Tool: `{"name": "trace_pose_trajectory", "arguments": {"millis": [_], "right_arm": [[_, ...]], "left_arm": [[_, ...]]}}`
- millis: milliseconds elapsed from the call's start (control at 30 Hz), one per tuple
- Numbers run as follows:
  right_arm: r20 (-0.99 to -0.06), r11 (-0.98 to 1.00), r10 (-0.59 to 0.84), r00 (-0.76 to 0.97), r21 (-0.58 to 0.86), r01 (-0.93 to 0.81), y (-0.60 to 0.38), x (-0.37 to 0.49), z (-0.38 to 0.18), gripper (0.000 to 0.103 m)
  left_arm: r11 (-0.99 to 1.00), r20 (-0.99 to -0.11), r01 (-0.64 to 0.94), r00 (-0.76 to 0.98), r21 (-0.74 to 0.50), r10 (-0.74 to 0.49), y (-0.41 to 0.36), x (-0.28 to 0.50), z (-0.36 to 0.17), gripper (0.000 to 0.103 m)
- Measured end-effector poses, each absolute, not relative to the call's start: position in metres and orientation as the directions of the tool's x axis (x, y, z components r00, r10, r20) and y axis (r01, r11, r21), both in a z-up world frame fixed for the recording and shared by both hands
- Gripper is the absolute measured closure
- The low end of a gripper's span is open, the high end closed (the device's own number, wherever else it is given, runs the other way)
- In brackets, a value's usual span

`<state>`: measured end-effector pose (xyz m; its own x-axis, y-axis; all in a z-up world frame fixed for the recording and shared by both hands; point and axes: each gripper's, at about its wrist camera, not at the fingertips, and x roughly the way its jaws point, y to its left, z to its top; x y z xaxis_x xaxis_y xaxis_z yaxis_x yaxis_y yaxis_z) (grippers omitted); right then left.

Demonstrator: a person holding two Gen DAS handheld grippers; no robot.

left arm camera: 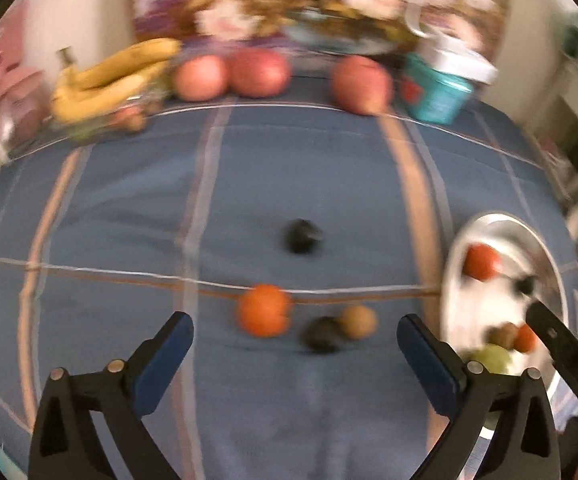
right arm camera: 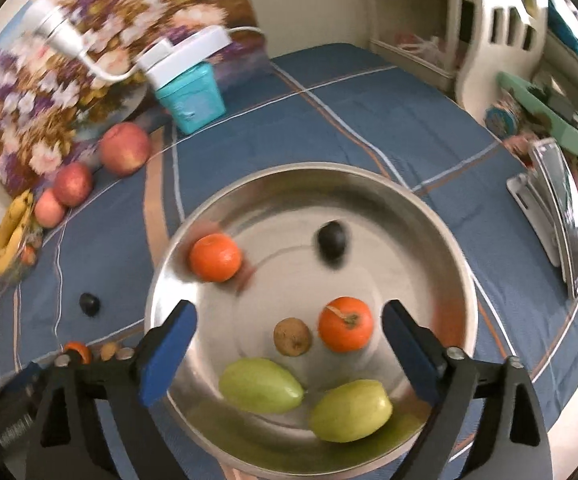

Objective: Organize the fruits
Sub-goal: 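Lower kiwi and black plum into the steel bowl and open both tools, then grasp an orange persimmon with the left tool while the right tool grasps a brown kiwi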

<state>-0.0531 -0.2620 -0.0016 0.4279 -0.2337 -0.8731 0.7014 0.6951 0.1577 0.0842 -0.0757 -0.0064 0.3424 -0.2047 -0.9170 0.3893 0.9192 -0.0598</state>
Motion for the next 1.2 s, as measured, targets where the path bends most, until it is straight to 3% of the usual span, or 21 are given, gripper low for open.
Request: {"name": "trace_pose_trajectory", "arguments": {"millis": [233, 867, 1200], "right_arm": [[-0.857, 0.765, -0.186, 0.481, 0.18, 0.618, -0.235, -0.034, 0.009, 0.004], [-0.88, 0.898, -0.069, 0.469, 0.15, 0.413, -0.148, 0.051, 0.007, 0.004], [-0.906, 0.905, -0.05, 0.421, 0.137, 0.403, -0.144, 0.07, -0.009, 0.004]], "left_arm": [[0.97, -0.9, 0.238, 0.41, -0.051, -0.148, -0.025, 0.108, 0.006, 0.0], [0.993, -0.865, 0.106, 0.491, -0.057, -0.102, 0.021, 0.154, 0.023, 0.0], [0.983, -0.877, 0.171, 0.46, -0.069, -0.141, 0.013, 0.158, 0.008, 0.0]]}}
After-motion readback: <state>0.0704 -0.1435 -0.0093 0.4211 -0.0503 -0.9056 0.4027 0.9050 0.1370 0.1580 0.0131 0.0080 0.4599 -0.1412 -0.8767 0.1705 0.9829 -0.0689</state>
